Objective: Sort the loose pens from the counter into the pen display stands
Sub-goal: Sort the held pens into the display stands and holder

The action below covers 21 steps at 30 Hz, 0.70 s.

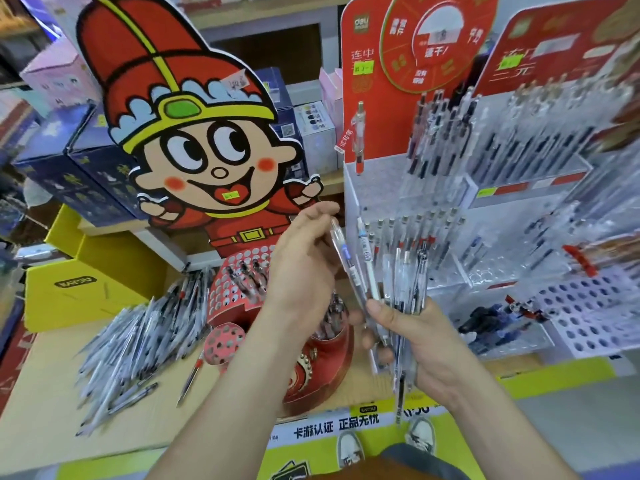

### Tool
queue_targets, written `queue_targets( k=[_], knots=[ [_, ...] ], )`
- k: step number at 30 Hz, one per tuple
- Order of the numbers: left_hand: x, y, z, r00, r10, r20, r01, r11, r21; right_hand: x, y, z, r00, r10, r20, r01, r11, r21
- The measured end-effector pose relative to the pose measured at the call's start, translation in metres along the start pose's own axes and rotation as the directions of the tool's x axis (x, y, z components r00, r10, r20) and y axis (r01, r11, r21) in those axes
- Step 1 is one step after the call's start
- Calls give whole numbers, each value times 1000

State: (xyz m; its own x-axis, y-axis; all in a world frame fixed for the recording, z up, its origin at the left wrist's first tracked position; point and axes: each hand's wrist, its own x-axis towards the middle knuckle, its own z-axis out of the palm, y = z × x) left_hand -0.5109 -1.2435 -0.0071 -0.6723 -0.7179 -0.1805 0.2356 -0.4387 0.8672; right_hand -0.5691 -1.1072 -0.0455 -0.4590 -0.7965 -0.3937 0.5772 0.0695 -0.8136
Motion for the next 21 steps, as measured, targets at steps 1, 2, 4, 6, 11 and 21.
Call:
queue_targets(
  k=[1,2,4,6,11,21],
  knots=[
    [-2,2,-5,998,3,58,-7,999,54,-1,-1,-3,1000,-1,1,1,1000,-3],
    [-3,5,-9,995,11,104,-21,995,94,-2,-3,-5,1000,0,3,0,1000,-8],
    [-6,9,-16,986,36,163,-64,983,172,-4,-4,-8,1000,5,11,-5,1000,-17],
    [-6,10,-18,981,65,181,-115,954,276,-6,-5,-11,1000,12,27,-11,1000,-12],
    [-5,1,-14,983,155,100,-184,875,447,-16,-5,-24,1000,31,0,-31,997,-72],
    [1,-31,33,970,216,113,-243,898,367,-55,-29,-124,971,-52,-232,25,993,-119]
  ],
)
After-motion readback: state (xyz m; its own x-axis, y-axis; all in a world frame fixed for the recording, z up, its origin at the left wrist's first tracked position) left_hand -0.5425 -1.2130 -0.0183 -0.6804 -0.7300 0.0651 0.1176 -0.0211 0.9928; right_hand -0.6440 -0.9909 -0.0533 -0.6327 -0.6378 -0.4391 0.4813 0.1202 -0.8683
